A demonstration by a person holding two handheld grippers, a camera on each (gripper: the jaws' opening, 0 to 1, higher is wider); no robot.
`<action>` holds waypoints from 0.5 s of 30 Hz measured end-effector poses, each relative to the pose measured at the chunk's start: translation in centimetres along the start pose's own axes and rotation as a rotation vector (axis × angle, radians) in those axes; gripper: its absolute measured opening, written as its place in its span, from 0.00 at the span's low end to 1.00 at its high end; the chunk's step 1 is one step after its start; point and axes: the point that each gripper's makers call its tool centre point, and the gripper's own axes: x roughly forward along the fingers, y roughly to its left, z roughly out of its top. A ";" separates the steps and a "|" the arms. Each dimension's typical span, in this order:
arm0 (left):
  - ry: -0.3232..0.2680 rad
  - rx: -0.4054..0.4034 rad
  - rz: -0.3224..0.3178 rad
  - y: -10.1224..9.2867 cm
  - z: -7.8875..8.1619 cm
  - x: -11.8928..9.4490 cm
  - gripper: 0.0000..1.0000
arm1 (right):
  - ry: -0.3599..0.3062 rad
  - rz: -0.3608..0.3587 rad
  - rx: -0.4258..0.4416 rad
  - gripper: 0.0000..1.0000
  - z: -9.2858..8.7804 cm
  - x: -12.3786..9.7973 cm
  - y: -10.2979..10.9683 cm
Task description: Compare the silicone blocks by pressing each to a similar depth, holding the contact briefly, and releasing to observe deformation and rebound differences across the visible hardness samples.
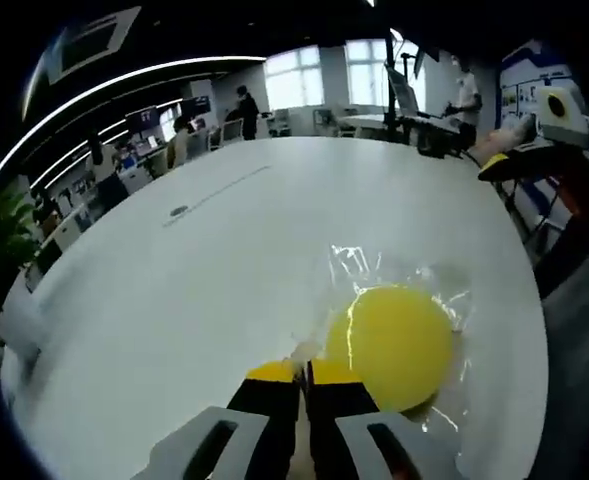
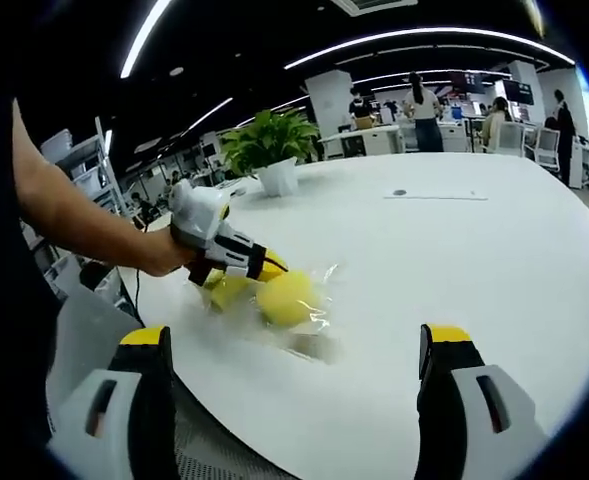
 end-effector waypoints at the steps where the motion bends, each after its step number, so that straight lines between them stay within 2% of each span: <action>1: 0.002 0.008 -0.003 0.0 0.0 0.0 0.02 | -0.006 -0.003 0.004 0.96 0.1 0.0 -0.1; 3: 0.004 -0.001 -0.014 0.3 0.2 0.1 0.04 | -0.016 -0.010 0.005 0.96 0.5 0.1 -0.1; 4: -0.027 -0.062 -0.009 0.6 0.6 0.0 0.06 | -0.018 -0.013 0.009 0.96 0.5 0.2 -0.1; 5: -0.073 -0.081 0.007 1.2 1.2 0.0 0.14 | -0.019 -0.015 0.013 0.96 0.5 0.3 0.0; 7: -0.065 -0.100 0.101 3.4 1.2 -0.8 0.41 | -0.013 -0.016 0.021 0.96 0.3 0.5 0.0; 8: -0.135 -0.108 0.081 3.4 2.5 -1.3 0.60 | -0.011 -0.015 0.020 0.96 0.3 0.5 0.1; 9: -0.195 -0.145 0.082 3.7 3.7 -2.1 0.69 | -0.010 -0.015 0.016 0.96 0.2 0.6 0.0; 11: -0.265 -0.181 0.072 4.3 5.4 -4.0 0.78 | -0.009 -0.017 0.015 0.96 0.3 0.7 -0.2; 13: -0.332 -0.159 0.078 5.1 6.6 -6.0 0.86 | -0.012 -0.026 0.009 0.96 0.5 0.7 -0.6; 14: -0.342 -0.161 0.076 5.1 6.7 -6.4 0.92 | -0.012 -0.025 0.007 0.96 0.5 0.8 -0.6; 15: -0.375 -0.189 0.048 5.2 7.0 -7.9 0.97 | 0.022 -0.014 -0.004 0.96 0.3 0.8 -0.6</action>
